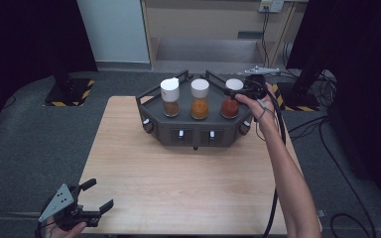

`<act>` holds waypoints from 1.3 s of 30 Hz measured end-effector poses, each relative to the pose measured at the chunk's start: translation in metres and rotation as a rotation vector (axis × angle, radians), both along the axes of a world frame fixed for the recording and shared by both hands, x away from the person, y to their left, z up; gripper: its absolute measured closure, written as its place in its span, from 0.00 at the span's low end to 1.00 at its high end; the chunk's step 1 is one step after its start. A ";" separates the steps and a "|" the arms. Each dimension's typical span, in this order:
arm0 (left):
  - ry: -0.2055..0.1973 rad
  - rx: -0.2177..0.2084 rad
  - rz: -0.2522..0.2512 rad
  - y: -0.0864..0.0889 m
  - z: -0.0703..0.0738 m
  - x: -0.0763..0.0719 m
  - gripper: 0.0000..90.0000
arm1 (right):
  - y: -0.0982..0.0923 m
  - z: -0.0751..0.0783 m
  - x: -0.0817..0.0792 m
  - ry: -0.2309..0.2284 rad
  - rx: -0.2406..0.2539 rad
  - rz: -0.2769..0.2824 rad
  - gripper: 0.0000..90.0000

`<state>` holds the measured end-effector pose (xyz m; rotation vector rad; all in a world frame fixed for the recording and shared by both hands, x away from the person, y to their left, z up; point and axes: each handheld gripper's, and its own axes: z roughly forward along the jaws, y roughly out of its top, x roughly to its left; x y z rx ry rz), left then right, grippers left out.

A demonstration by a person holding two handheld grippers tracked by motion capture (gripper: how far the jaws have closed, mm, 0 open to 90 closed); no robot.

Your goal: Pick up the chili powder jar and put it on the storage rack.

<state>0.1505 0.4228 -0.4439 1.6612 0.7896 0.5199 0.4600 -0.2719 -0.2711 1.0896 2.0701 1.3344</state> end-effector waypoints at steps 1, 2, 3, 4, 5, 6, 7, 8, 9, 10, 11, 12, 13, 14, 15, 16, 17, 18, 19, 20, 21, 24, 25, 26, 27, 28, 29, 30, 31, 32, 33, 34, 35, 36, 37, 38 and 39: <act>-0.001 -0.001 0.001 0.000 0.000 0.000 0.02 | 0.003 -0.001 -0.005 -0.029 -0.005 -0.029 0.22; 0.000 -0.001 0.001 0.000 0.000 0.000 0.02 | 0.003 -0.001 -0.007 -0.045 -0.005 -0.036 0.21; 0.000 0.000 0.002 0.000 0.000 0.000 0.02 | 0.001 -0.001 -0.008 -0.048 0.008 -0.028 0.18; -0.001 0.001 0.001 0.000 0.000 0.000 0.02 | 0.000 -0.001 -0.009 -0.050 0.023 -0.035 0.13; -0.002 0.000 0.001 0.000 0.000 0.000 0.02 | -0.001 -0.001 -0.010 -0.057 0.031 -0.042 0.11; -0.002 -0.001 0.001 0.000 0.000 0.000 0.02 | -0.003 0.000 -0.012 -0.062 0.039 -0.037 0.11; -0.002 0.002 0.000 0.000 0.000 0.000 0.02 | -0.006 0.000 -0.013 -0.063 0.055 -0.030 0.10; -0.002 0.003 -0.002 0.000 0.000 0.000 0.02 | -0.009 0.000 -0.014 -0.059 0.068 -0.028 0.08; -0.002 0.000 -0.002 0.000 0.000 0.000 0.02 | -0.011 0.001 -0.015 -0.057 0.077 -0.028 0.08; -0.003 -0.001 -0.001 -0.001 0.000 0.000 0.02 | -0.014 0.002 -0.017 -0.061 0.084 -0.025 0.08; -0.003 0.001 -0.002 -0.001 0.000 0.000 0.02 | -0.016 0.003 -0.020 -0.071 0.085 -0.028 0.08; -0.003 0.006 -0.002 0.000 0.001 0.000 0.02 | -0.018 0.005 -0.023 -0.076 0.086 -0.031 0.08; -0.003 0.005 -0.001 0.000 0.001 0.000 0.02 | -0.021 0.006 -0.025 -0.074 0.091 -0.024 0.08; -0.004 0.002 0.000 0.000 0.000 0.000 0.02 | -0.024 0.007 -0.026 -0.068 0.100 -0.016 0.08; -0.005 0.002 0.000 -0.001 0.000 -0.001 0.02 | -0.027 0.009 -0.028 -0.063 0.104 -0.013 0.08; -0.005 0.003 -0.001 -0.001 0.000 -0.001 0.02 | -0.029 0.011 -0.031 -0.065 0.105 -0.007 0.07; -0.006 0.003 -0.002 -0.001 0.000 -0.001 0.02 | -0.032 0.012 -0.033 -0.067 0.106 0.005 0.07; -0.005 0.004 -0.003 -0.001 0.001 0.000 0.02 | -0.035 0.014 -0.036 -0.067 0.111 0.012 0.07; -0.004 0.006 -0.004 -0.001 0.001 0.000 0.02 | -0.038 0.015 -0.039 -0.071 0.115 0.018 0.07; -0.005 0.005 -0.005 -0.001 0.001 0.000 0.02 | -0.041 0.016 -0.041 -0.074 0.118 0.033 0.07; -0.005 0.005 -0.005 -0.001 0.001 0.000 0.02 | -0.041 0.016 -0.041 -0.074 0.118 0.033 0.07; -0.006 0.004 -0.008 -0.001 0.001 0.000 0.02 | -0.049 0.021 -0.054 -0.099 0.140 0.046 0.07; -0.007 0.003 -0.008 -0.001 0.001 0.000 0.02 | -0.052 0.022 -0.057 -0.105 0.153 0.049 0.07; -0.006 0.002 -0.009 -0.001 0.001 0.000 0.02 | -0.054 0.022 -0.059 -0.111 0.157 0.054 0.07; -0.006 0.002 -0.011 -0.001 0.001 0.000 0.02 | -0.058 0.023 -0.061 -0.116 0.165 0.069 0.08; -0.006 0.002 -0.012 -0.001 0.001 0.000 0.02 | -0.061 0.024 -0.065 -0.125 0.171 0.078 0.08; -0.007 0.003 -0.011 -0.001 0.001 0.000 0.02 | -0.063 0.024 -0.067 -0.133 0.169 0.082 0.07; -0.007 0.002 -0.011 -0.001 0.001 0.000 0.02 | -0.065 0.026 -0.070 -0.137 0.168 0.091 0.07; -0.007 0.001 -0.012 -0.001 0.001 0.000 0.02 | -0.067 0.026 -0.071 -0.135 0.171 0.098 0.07; -0.008 0.004 -0.012 -0.001 0.001 0.000 0.02 | -0.070 0.027 -0.073 -0.132 0.180 0.107 0.07; -0.008 0.006 -0.013 -0.002 0.001 0.000 0.02 | -0.073 0.027 -0.074 -0.129 0.191 0.121 0.08; -0.009 0.010 -0.015 -0.002 0.001 0.000 0.02 | -0.076 0.028 -0.076 -0.135 0.191 0.136 0.08; -0.008 0.009 -0.016 -0.002 0.001 0.000 0.02 | -0.078 0.029 -0.079 -0.141 0.185 0.150 0.08; -0.009 0.010 -0.015 -0.002 0.001 0.000 0.02 | -0.079 0.030 -0.080 -0.148 0.180 0.167 0.08; -0.009 0.010 -0.015 -0.002 0.001 0.000 0.02 | -0.081 0.028 -0.083 -0.157 0.191 0.178 0.09; -0.010 0.009 -0.015 -0.002 0.001 0.000 0.02 | -0.083 0.026 -0.085 -0.165 0.205 0.192 0.09; -0.012 0.010 -0.012 -0.002 0.001 0.000 0.02 | -0.085 0.024 -0.086 -0.167 0.213 0.207 0.09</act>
